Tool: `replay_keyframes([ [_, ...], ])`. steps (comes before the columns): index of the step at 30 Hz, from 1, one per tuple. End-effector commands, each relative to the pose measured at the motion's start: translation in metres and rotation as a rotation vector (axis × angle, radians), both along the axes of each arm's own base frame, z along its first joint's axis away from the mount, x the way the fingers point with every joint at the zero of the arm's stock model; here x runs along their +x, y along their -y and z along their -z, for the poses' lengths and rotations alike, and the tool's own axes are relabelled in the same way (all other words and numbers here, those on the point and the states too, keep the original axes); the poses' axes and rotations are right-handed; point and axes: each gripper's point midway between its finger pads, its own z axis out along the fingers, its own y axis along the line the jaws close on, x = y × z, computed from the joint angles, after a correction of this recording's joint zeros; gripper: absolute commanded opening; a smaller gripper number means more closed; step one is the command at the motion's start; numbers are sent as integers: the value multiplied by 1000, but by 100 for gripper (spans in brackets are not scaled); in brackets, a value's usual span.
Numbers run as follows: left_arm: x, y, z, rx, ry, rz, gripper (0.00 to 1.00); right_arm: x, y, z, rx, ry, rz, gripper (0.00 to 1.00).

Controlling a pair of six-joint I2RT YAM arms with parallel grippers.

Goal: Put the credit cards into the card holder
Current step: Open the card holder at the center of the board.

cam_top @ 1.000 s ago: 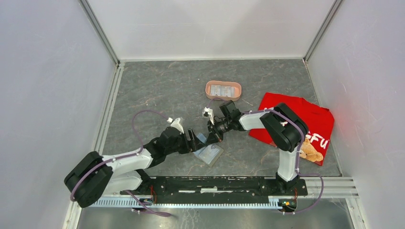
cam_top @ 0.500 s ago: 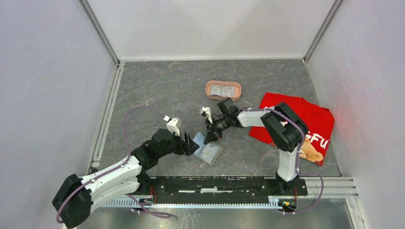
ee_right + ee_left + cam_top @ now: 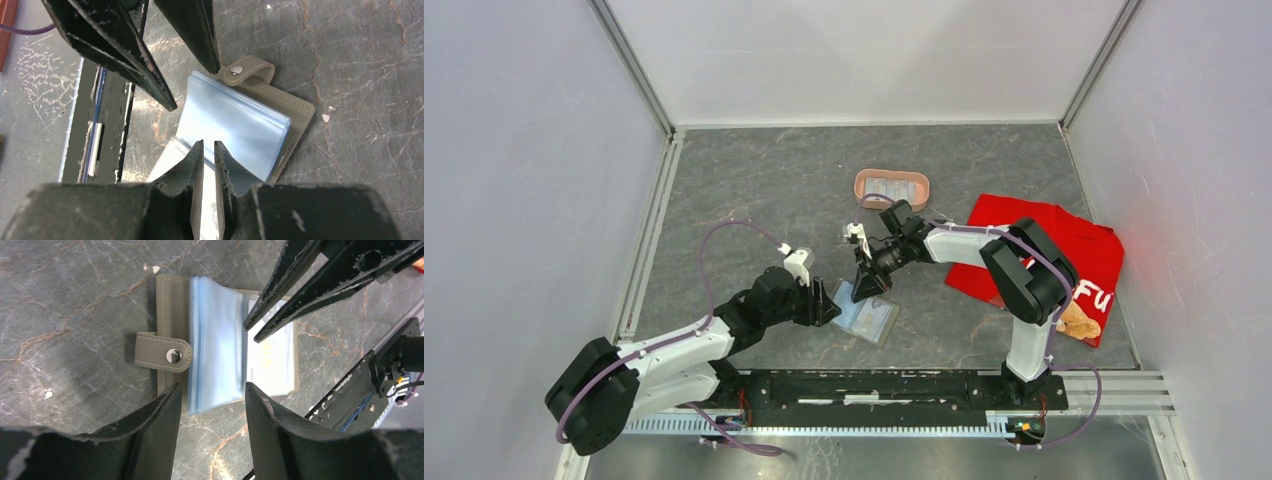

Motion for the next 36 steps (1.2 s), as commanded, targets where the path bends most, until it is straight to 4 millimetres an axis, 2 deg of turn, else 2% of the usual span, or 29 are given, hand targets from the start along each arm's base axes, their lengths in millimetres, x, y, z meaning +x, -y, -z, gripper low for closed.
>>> replay_keyframes([
  [1, 19, -1, -23, -10, 77, -63, 56, 4, -5, -19, 41, 66, -37, 19],
  [5, 16, 2, -48, -84, 121, -48, 60, 0, -1, -26, 48, 107, -78, 19],
  [10, 15, -1, -76, -147, 191, -58, 70, -4, -1, -27, 55, 109, -94, 19],
  [13, 15, -4, -77, -146, 198, -67, 81, -6, -1, -29, 62, 107, -105, 19],
  [16, 15, -5, -73, -140, 185, -82, 99, -10, -1, -33, 75, 112, -127, 19],
  [20, 19, -8, -64, -122, 156, -119, 100, -9, 2, -39, 75, 155, -159, 18],
  [25, 32, -13, -70, -63, 194, -156, 100, -1, 15, -52, 26, 311, -204, 18],
  [27, 38, -17, -69, -29, 198, -177, 99, 9, 24, -61, -9, 418, -189, 19],
  [30, 45, -12, -81, -32, 218, -171, 98, 36, 42, -82, -55, 581, -107, 22],
  [32, 52, -7, -102, -53, 258, -158, 98, 62, 64, -108, -36, 638, 18, 27],
  [36, 74, 5, -151, -92, 357, -154, 100, 105, 113, -147, 21, 672, 266, 49],
])
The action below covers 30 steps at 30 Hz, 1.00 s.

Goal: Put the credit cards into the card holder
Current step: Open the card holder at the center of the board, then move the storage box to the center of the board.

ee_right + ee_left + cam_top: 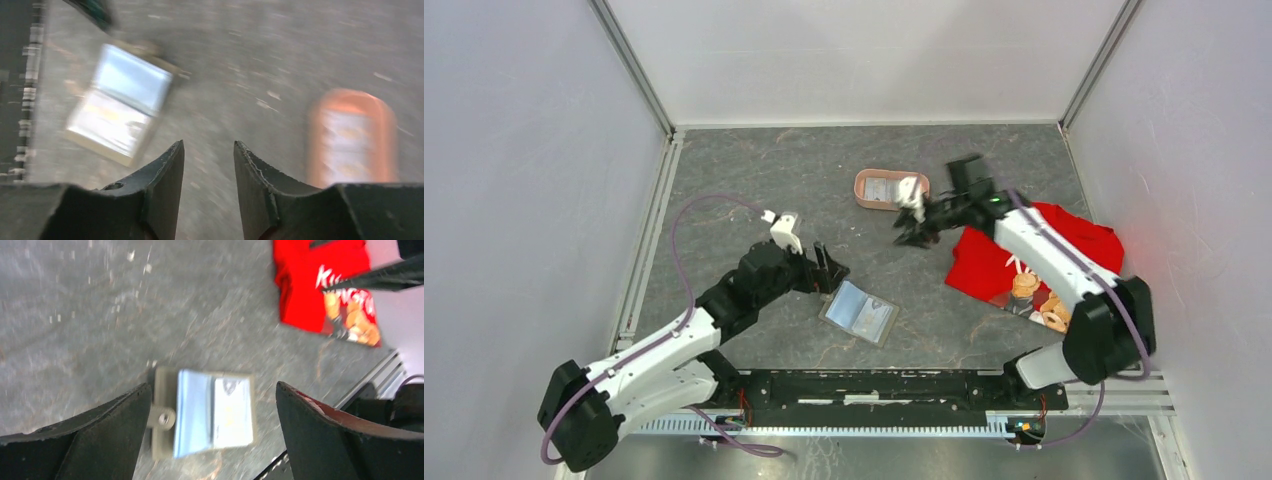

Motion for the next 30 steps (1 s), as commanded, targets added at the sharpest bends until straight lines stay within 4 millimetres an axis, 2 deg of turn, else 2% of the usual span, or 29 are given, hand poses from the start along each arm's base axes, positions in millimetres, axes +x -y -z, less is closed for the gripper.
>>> replay_keyframes([
  [1, 36, 15, -76, -53, 189, 3, 100, 52, 51, -40, 102, 116, 239, 55],
  [4, 53, 36, -109, -129, 242, 44, 100, 72, 71, -52, 164, 148, 374, 79],
  [6, 71, 46, -126, -156, 263, 44, 100, 84, 76, -56, 194, 125, 441, 93],
  [7, 82, 52, -142, -173, 286, 48, 100, 93, 78, -56, 200, 90, 488, 95],
  [10, 120, 64, -155, -172, 294, 35, 100, 119, 75, -49, 175, -7, 523, 91],
  [12, 147, 68, -155, -199, 286, 10, 100, 141, 72, -39, 172, -65, 573, 78],
  [13, 163, 67, -153, -217, 282, -11, 99, 151, 70, -35, 167, -87, 591, 69],
  [15, 191, 64, -148, -247, 275, -52, 97, 172, 65, -25, 148, -117, 585, 64],
  [19, 241, 50, -132, -281, 270, -136, 85, 189, 51, 0, 67, -133, 441, 68],
  [21, 261, 43, -119, -253, 276, -186, 85, 201, 48, 13, 7, -94, 412, 70],
  [23, 273, 41, -111, -207, 292, -200, 85, 215, 45, 24, -18, -73, 405, 72],
  [26, 277, 43, -93, -145, 283, -178, 85, 227, 33, 40, -52, -90, 383, 72],
  [28, 273, 41, -79, -109, 273, -165, 85, 224, 23, 52, -77, -117, 353, 72],
  [30, 268, 39, -74, -99, 267, -147, 86, 220, 14, 61, -97, -110, 331, 73],
])
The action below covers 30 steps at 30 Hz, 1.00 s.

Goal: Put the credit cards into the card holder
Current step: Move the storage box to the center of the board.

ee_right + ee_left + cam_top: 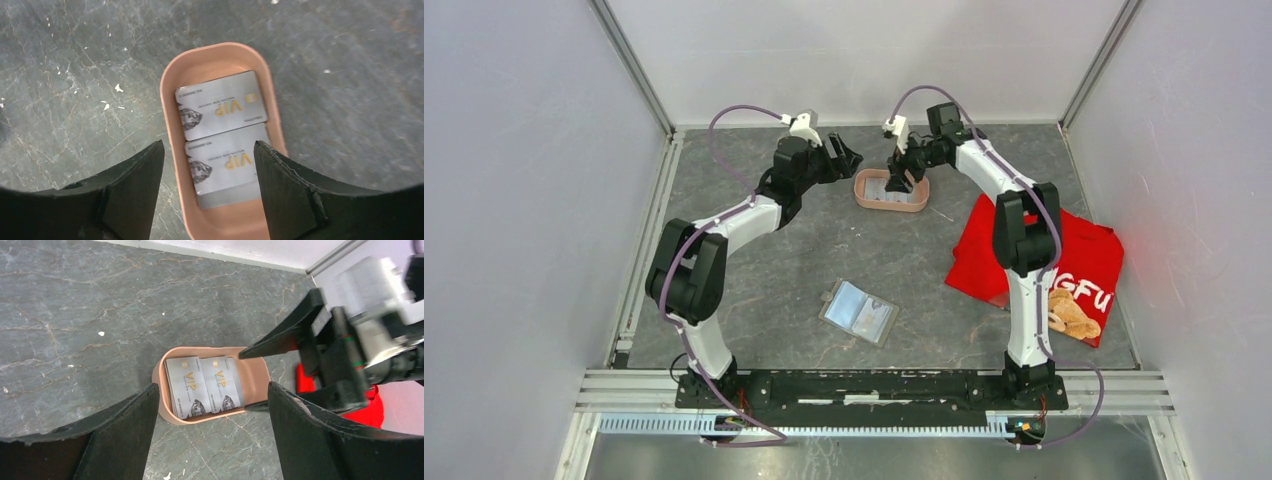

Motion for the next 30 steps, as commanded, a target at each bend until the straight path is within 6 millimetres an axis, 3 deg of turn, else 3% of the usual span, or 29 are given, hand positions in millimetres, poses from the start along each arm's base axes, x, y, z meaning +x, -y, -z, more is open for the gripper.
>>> replay_keyframes([
  [1, 0, 2, -24, 41, 125, 44, 86, -13, -21, 14, -64, -4, -71, 74],
  [9, -6, -6, -9, 83, 122, 52, 86, -21, -32, 38, -98, -61, -44, 73],
  [19, -18, -10, 2, 112, 116, 67, 86, -50, -21, 65, -214, -86, -93, 57],
  [23, -20, -10, 5, 102, 111, 74, 86, -73, -18, 67, -217, -92, -171, 38],
  [30, -48, 9, 12, -60, 51, 177, 85, -133, -3, 62, -252, -49, -302, 30],
])
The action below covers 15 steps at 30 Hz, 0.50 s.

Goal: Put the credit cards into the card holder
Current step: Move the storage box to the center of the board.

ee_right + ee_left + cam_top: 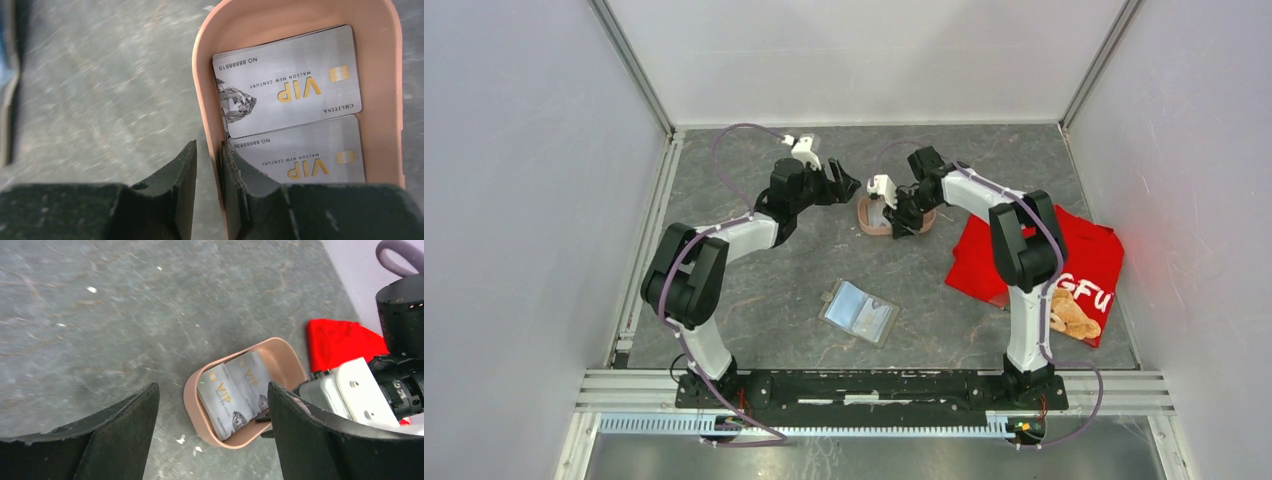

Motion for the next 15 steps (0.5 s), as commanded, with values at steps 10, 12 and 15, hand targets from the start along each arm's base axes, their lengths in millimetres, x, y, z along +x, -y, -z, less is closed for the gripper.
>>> replay_keyframes([
  [10, -73, 30, -29, -304, -47, 202, 75, -84, 18, -39, 48, 16, -119, 48],
  [12, -81, 39, -35, -317, -49, 228, 74, -83, 16, -59, 106, 34, -107, 55],
  [15, -94, 52, -40, -314, -46, 251, 73, -74, 18, -95, 199, 60, -64, 61],
])
